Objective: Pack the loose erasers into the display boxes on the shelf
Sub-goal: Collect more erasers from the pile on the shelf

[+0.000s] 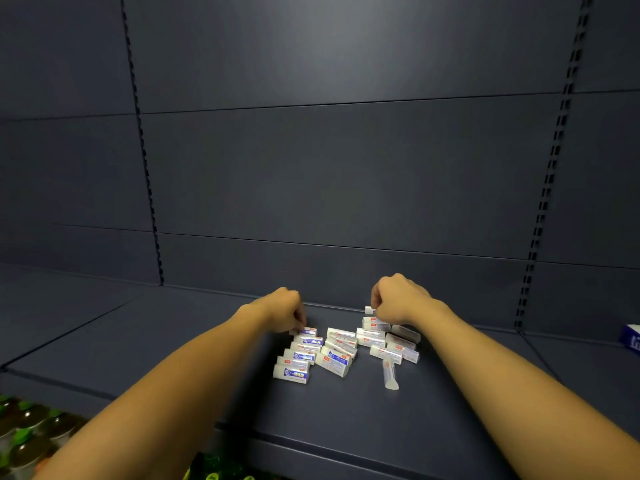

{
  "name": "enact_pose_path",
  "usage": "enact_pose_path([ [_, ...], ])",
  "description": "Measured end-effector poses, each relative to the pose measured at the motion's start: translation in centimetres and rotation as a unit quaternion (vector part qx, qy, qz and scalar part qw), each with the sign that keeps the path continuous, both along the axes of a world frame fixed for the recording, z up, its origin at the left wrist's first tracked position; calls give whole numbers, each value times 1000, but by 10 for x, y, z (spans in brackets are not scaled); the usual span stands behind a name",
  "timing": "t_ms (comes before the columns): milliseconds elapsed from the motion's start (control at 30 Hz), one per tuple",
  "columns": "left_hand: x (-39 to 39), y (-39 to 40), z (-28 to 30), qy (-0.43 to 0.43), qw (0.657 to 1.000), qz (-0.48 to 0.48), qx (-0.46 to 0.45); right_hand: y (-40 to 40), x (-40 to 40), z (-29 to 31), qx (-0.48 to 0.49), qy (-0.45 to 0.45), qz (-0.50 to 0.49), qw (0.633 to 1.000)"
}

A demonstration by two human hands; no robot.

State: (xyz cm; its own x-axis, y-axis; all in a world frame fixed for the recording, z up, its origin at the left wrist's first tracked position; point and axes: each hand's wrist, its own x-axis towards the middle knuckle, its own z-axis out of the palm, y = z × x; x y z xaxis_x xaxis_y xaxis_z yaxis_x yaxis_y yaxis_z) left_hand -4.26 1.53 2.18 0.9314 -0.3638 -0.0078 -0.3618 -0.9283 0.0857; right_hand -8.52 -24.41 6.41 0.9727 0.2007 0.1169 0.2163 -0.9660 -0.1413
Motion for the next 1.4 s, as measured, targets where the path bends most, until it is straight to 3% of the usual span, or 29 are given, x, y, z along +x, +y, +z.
enact_pose_path([
  [433,15,11,-6,-11,997,-71,-30,28,20,-28,61,45,2,997],
  [1067,15,20,-5,-10,997,-73,-36,47,37,-40,52,108,18,993],
  [1400,15,20,-6,1,997,-46,-63,51,35,-42,44,100,-7,994],
])
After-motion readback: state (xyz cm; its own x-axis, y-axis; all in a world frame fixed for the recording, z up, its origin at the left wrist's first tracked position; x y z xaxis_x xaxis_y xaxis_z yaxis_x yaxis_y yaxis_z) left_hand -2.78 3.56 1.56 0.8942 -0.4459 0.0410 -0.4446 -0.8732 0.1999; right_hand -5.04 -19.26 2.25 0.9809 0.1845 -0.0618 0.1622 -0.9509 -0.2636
